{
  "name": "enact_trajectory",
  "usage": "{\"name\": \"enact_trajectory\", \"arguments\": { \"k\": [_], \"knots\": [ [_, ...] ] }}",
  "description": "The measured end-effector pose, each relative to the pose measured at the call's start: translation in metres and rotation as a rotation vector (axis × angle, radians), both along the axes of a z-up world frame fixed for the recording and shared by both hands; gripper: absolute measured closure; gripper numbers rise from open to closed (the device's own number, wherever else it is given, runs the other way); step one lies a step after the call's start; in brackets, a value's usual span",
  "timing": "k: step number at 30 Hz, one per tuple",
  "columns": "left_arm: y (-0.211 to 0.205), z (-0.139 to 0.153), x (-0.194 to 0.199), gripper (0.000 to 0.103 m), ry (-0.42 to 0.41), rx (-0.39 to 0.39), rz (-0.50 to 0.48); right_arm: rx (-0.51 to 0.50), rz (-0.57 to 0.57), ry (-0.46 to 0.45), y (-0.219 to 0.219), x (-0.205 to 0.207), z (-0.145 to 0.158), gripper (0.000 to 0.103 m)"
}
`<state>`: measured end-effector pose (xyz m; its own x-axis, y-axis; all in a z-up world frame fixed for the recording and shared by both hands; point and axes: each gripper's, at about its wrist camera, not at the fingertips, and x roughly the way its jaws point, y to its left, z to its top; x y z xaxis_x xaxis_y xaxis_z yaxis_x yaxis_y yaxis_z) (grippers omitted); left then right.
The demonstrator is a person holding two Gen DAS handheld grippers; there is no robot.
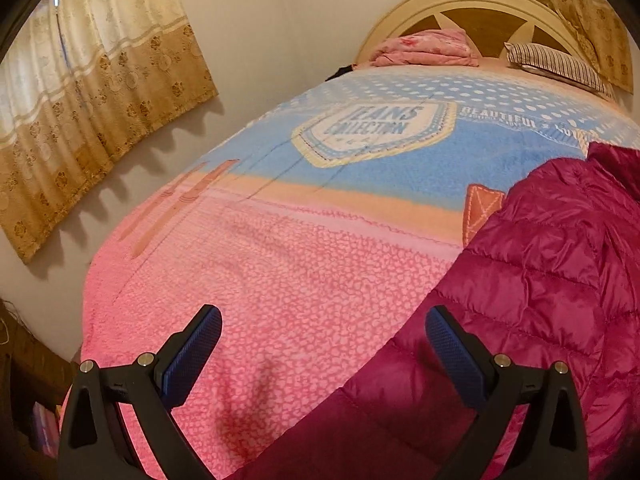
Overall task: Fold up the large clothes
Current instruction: 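Fold the held sleeve across the jacket body with the right gripper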
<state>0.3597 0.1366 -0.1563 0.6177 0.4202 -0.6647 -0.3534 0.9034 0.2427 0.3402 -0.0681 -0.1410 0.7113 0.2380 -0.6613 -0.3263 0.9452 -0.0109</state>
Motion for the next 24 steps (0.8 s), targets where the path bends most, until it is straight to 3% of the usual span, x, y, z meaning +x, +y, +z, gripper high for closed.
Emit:
{"name": "enact_trajectory", "arguments": {
  "k": [6, 13, 24],
  "knots": [
    [-0.001, 0.007, -0.004, 0.001, -0.009, 0.009, 0.014, 0.005, 0.055, -0.034, 0.009, -0.01, 0.014, 0.024],
    [-0.007, 0.009, -0.011, 0.001, -0.01, 0.031, 0.015, 0.007, -0.019, -0.051, -0.014, -0.008, 0.016, 0.024],
    [-0.098, 0.045, -0.006, 0.001, -0.059, 0.003, -0.149, 0.06, -0.188, -0.13, -0.092, -0.015, 0.042, 0.026]
  ]
}}
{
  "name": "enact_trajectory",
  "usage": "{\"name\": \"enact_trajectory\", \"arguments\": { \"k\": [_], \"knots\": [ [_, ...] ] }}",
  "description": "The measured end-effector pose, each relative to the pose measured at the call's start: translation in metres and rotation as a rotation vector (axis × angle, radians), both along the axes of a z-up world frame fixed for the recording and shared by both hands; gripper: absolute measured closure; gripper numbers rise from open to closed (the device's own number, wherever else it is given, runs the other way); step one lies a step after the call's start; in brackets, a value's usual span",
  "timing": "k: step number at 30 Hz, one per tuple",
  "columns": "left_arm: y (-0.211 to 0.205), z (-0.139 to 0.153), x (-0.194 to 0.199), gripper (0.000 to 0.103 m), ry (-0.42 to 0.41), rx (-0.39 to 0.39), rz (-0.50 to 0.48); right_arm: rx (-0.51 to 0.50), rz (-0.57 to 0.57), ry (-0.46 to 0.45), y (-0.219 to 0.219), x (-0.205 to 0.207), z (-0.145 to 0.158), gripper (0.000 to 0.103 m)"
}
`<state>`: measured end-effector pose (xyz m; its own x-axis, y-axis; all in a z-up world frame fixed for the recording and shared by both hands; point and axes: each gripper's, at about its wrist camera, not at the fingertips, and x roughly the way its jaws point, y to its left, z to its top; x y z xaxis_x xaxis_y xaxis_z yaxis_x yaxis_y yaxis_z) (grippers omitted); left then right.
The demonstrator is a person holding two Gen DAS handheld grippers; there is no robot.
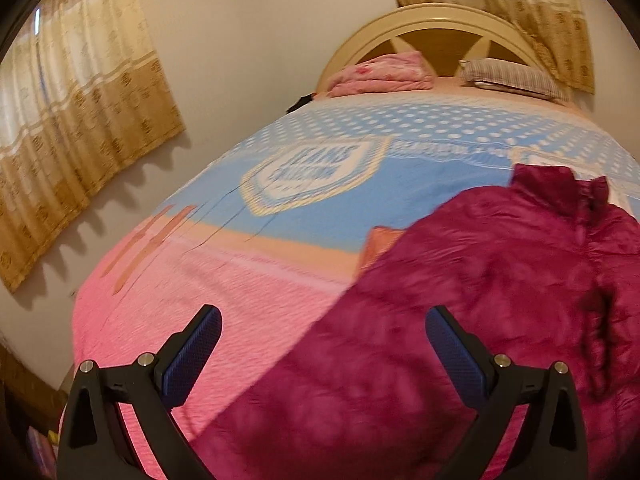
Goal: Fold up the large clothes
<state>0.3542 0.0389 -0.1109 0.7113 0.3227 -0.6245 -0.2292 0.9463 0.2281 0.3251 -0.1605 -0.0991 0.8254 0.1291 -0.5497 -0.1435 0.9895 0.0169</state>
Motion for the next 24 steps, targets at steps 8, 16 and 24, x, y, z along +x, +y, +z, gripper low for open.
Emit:
{"name": "enact_trajectory", "arguments": {
  "k": [8, 16, 24],
  "knots": [
    [-0.093, 0.005, 0.011, 0.001, -0.001, 0.007, -0.134, -0.052, -0.233, 0.047, -0.092, 0.017, -0.015, 0.044],
    [-0.189, 0.01, 0.021, 0.001, -0.063, 0.088, -0.256, 0.077, -0.533, 0.122, -0.235, 0.025, -0.033, 0.061],
    [-0.187, -0.059, 0.06, 0.001, 0.055, 0.284, -0.156, 0.081, -0.457, 0.202, -0.235, 0.062, -0.06, 0.061]
  ]
}}
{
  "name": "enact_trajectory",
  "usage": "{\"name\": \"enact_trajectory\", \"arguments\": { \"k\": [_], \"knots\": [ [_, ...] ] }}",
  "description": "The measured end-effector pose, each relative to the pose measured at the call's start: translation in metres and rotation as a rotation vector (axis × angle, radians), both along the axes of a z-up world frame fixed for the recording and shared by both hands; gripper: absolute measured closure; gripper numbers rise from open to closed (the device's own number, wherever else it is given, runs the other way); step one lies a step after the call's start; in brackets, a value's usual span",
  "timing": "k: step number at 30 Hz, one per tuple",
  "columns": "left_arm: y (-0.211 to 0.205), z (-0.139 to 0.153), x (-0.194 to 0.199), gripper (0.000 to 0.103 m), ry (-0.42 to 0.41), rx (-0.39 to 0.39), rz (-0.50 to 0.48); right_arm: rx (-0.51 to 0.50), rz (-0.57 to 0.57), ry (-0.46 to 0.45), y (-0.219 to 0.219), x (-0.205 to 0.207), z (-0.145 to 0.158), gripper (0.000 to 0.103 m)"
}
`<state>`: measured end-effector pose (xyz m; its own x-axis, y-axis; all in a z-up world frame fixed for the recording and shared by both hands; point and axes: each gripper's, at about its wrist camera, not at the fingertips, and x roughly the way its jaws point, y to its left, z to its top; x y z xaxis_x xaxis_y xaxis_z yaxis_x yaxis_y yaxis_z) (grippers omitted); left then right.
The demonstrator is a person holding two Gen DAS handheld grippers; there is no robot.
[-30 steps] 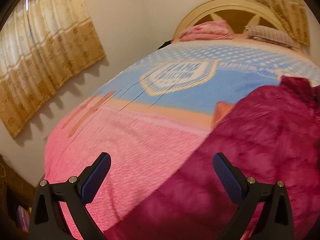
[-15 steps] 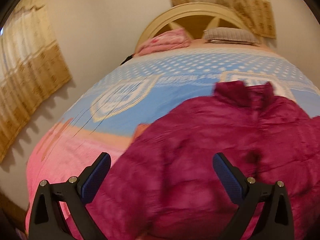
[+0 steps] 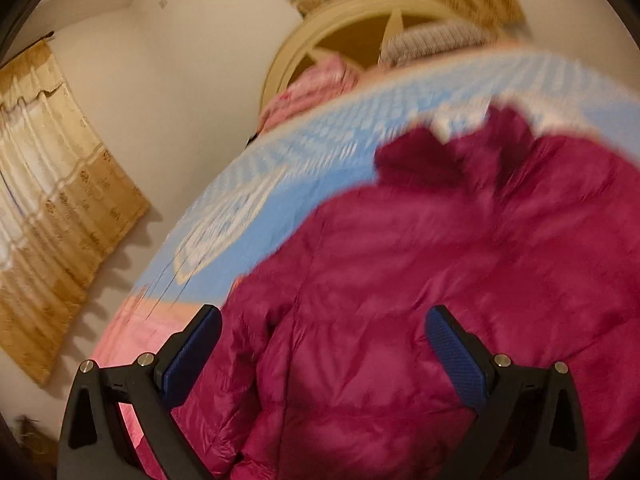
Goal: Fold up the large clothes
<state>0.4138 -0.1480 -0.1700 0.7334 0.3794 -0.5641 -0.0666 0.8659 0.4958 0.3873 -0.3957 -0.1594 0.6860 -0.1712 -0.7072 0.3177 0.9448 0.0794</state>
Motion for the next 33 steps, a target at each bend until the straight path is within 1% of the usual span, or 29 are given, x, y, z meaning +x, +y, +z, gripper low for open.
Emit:
{"name": "enact_trajectory", "arguments": {
  "k": [2, 4, 5, 7, 11, 13, 15, 16, 17, 19, 21, 22, 24, 25, 26, 27, 29, 31, 33],
  "knots": [
    [0.012, -0.013, 0.003, 0.001, 0.039, -0.014, 0.019, -0.009, 0.036, 0.015, 0.009, 0.004, -0.009, 0.061],
    [0.023, -0.015, 0.001, 0.001, 0.043, -0.038, 0.03, -0.027, 0.096, 0.026, 0.022, 0.007, -0.015, 0.061],
    [0.027, -0.016, -0.001, 0.001, 0.041, -0.046, 0.031, -0.058, 0.126, 0.029, 0.03, 0.008, -0.016, 0.061],
    [0.034, -0.015, -0.004, 0.001, 0.04, -0.042, 0.031, -0.1, 0.159, 0.046, 0.038, 0.009, -0.02, 0.061],
    [0.041, -0.013, -0.005, 0.001, 0.041, -0.067, 0.041, -0.092, 0.18, 0.078, 0.036, 0.012, -0.027, 0.06],
    [0.042, -0.008, -0.007, 0.001, 0.032, -0.083, 0.051, -0.12, 0.188, 0.097, 0.04, 0.016, -0.032, 0.06],
    [0.043, 0.006, -0.011, 0.001, 0.001, -0.132, 0.047, -0.135, 0.187, 0.101, 0.043, 0.016, -0.031, 0.06],
    [0.042, 0.012, -0.013, 0.001, -0.015, -0.145, 0.045, -0.126, 0.172, 0.096, 0.04, 0.013, -0.026, 0.06],
    [0.041, 0.017, -0.015, 0.001, -0.031, -0.16, 0.041, -0.115, 0.154, 0.083, 0.039, 0.01, -0.021, 0.059],
    [0.035, 0.022, -0.014, 0.001, -0.035, -0.171, 0.02, -0.115, 0.112, 0.05, 0.038, 0.0, -0.006, 0.044],
    [0.025, 0.015, -0.013, 0.001, -0.025, -0.143, 0.006, -0.119, 0.121, 0.019, 0.048, -0.009, 0.006, 0.041],
    [0.019, 0.007, -0.011, 0.001, -0.017, -0.115, -0.001, -0.116, 0.137, 0.015, 0.053, -0.01, 0.008, 0.041],
    [0.013, -0.011, -0.007, 0.001, 0.007, -0.063, -0.001, -0.093, 0.2, 0.026, 0.068, -0.01, 0.007, 0.041],
    [0.012, -0.017, -0.006, 0.001, 0.014, -0.057, -0.001, -0.075, 0.222, 0.032, 0.073, -0.01, 0.003, 0.041],
    [0.014, -0.023, -0.005, 0.001, 0.022, -0.061, 0.001, -0.059, 0.249, 0.045, 0.08, -0.009, -0.004, 0.041],
    [0.016, -0.027, -0.003, 0.001, 0.035, -0.077, 0.001, -0.067, 0.264, 0.062, 0.087, -0.005, -0.011, 0.041],
    [0.019, -0.032, 0.001, 0.001, 0.063, -0.103, -0.008, -0.139, 0.279, 0.113, 0.101, 0.001, -0.035, 0.041],
    [0.022, -0.034, 0.003, 0.001, 0.074, -0.13, -0.011, -0.177, 0.279, 0.121, 0.11, 0.0, -0.045, 0.04],
    [0.027, -0.036, 0.004, 0.001, 0.077, -0.166, -0.01, -0.188, 0.273, 0.125, 0.11, 0.002, -0.045, 0.04]
  ]
}}
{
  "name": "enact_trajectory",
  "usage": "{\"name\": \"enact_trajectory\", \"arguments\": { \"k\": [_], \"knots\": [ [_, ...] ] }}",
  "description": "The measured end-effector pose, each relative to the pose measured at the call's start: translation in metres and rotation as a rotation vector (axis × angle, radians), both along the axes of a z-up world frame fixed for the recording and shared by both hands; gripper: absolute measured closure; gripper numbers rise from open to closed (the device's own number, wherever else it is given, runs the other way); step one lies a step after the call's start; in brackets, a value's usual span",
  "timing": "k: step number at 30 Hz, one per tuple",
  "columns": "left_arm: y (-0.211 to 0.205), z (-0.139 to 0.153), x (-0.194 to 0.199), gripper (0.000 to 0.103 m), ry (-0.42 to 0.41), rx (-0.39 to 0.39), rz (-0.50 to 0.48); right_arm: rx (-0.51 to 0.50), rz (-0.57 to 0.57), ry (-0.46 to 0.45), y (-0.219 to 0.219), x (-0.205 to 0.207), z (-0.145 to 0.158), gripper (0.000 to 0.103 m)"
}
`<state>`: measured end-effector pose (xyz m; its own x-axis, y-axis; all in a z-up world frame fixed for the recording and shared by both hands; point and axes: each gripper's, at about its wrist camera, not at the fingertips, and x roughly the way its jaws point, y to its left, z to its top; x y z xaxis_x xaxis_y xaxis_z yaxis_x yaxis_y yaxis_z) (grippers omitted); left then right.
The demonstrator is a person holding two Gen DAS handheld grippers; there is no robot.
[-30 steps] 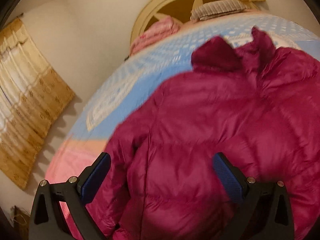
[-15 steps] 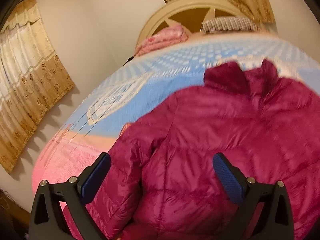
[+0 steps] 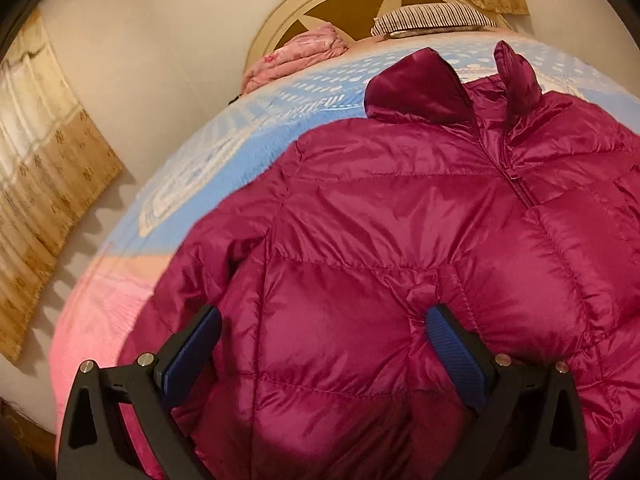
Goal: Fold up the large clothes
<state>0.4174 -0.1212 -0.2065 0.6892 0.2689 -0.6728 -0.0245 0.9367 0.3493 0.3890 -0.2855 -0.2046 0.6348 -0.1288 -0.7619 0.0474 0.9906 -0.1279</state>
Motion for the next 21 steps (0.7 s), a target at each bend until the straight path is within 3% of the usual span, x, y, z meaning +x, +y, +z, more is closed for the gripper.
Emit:
{"name": "enact_trajectory", "arguments": {
  "k": [15, 21],
  "knots": [
    [0.003, -0.003, -0.001, 0.001, 0.004, -0.031, -0.001, -0.109, -0.014, -0.006, 0.016, -0.003, -0.004, 0.038],
    [0.005, -0.003, 0.0, 0.001, 0.008, -0.054, 0.0, -0.074, -0.004, 0.014, 0.011, -0.002, 0.002, 0.038]
  ]
}}
